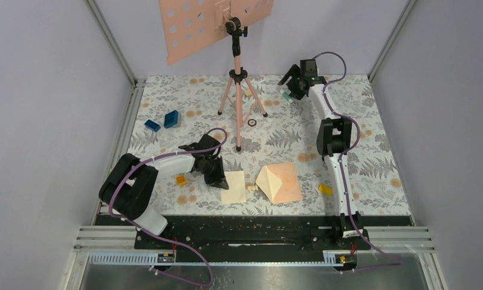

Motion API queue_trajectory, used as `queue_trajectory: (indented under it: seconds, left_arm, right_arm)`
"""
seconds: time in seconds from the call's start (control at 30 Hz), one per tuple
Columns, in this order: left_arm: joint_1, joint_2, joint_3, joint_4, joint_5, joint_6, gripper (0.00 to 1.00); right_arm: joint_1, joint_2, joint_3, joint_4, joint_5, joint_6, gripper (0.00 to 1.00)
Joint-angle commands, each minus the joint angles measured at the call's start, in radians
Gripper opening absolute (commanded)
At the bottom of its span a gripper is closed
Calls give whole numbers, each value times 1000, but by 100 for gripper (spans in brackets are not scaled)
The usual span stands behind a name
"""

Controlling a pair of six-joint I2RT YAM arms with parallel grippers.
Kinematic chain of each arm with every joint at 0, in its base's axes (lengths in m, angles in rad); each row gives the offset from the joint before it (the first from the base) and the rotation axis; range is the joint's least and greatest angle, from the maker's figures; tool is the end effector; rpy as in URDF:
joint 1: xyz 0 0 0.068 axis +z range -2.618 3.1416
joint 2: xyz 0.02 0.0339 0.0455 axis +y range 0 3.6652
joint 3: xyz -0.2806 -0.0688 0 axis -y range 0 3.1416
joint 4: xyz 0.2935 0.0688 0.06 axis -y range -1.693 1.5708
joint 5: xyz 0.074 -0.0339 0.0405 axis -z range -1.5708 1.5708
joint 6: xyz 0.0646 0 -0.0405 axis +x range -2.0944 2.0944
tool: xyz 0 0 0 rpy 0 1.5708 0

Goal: Place the letter into the envelope and seal it
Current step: Move the solid glue at the center of the board.

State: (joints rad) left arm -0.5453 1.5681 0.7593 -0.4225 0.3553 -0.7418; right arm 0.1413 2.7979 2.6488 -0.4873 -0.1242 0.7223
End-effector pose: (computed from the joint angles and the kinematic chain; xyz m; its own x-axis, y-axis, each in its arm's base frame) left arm 0.2535 -0.1800 0.0963 -0.9898 -0.1404 -0.0239 -0.1131 0.8771 -0.4668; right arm 0.6864 0.1057 0.1417 -0.5991 0.5774 -0.5547 0.2101 0.7819 0.5869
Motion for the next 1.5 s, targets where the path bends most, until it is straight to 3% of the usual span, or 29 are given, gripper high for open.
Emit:
queue_trajectory:
  seconds: [0.0,0.83,1.33,1.47]
  left_arm:
    - [3,8,17,1,-13,-4,0]
    - [8,-13,10,0,-13,2,0]
    - [14,-28,-19,19,-8,2,0]
    - [16,-30,-29,25,-4,2,0]
  right_arm:
    - [-2,20,45,33,-78,102,83]
    - [27,-35,-12,-169,-135,-61,74]
    - [58,-57,8,-336,-55,-184,68]
    - [59,-58,6,-339,-52,-187,59]
